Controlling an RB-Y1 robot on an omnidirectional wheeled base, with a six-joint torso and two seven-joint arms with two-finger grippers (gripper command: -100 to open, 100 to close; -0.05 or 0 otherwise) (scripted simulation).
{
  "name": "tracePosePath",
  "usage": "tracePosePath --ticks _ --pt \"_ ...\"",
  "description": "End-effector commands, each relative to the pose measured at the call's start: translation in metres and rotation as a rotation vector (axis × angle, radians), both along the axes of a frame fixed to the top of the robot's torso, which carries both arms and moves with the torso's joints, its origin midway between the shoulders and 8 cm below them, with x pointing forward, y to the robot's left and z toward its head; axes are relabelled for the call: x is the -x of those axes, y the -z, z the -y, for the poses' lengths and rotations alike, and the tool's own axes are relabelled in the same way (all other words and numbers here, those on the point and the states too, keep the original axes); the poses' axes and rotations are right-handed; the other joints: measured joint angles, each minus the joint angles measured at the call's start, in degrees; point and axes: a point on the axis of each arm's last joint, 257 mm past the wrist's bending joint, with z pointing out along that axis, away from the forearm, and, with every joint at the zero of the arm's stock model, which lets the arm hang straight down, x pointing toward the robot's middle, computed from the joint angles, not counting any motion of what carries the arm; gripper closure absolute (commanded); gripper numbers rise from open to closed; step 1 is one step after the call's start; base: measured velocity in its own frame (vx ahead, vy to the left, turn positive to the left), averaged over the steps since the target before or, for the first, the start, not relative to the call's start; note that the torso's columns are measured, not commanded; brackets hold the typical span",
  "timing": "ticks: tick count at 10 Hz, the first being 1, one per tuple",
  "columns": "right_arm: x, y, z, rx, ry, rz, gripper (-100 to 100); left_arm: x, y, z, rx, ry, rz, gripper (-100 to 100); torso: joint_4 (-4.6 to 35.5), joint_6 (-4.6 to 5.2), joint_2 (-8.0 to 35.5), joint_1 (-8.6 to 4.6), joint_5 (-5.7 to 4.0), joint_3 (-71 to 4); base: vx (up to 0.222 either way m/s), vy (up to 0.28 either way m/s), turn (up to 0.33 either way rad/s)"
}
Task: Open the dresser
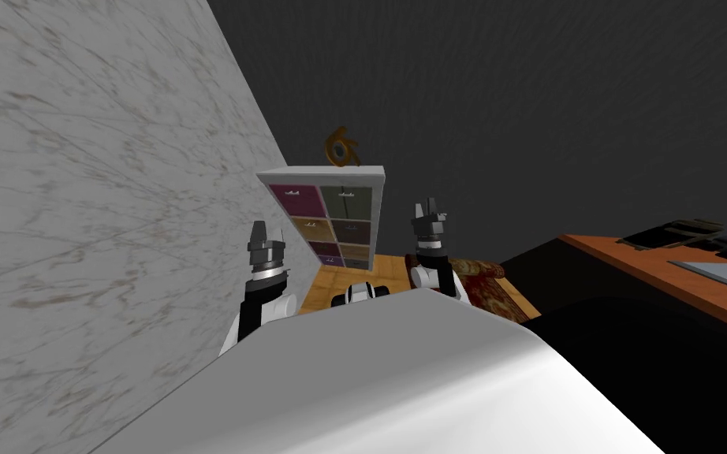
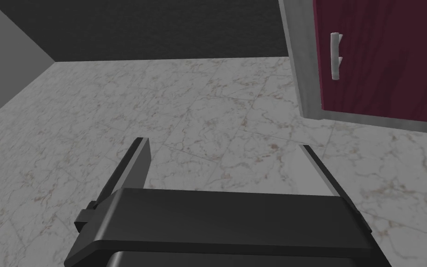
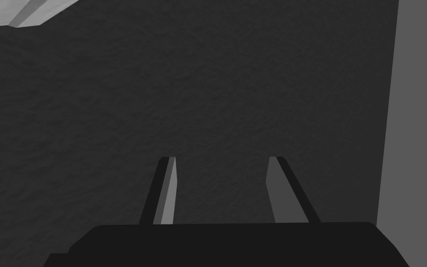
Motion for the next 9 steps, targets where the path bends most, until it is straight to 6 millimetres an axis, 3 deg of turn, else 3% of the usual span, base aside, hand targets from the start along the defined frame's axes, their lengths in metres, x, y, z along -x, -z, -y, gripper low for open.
tracePosePath --ticks 1,9 --pt "0.0 0.0 0.0 0.0 0.0 0.0 0 -0.012 0.024 0.001 -0.011 0.007 -0.05 -100 0.01 0.0 0.03 -0.01 -0.01 0.02 0.029 -0.062 -0.036" --pt "0.0 0.0 0.0 0.0 0.0 0.0 0 -0.041 0.089 0.007 -0.02 0.016 -0.183 -100 0.0 0.0 -0.02 -0.02 -0.01 -0.01 0.033 -0.059 -0.037"
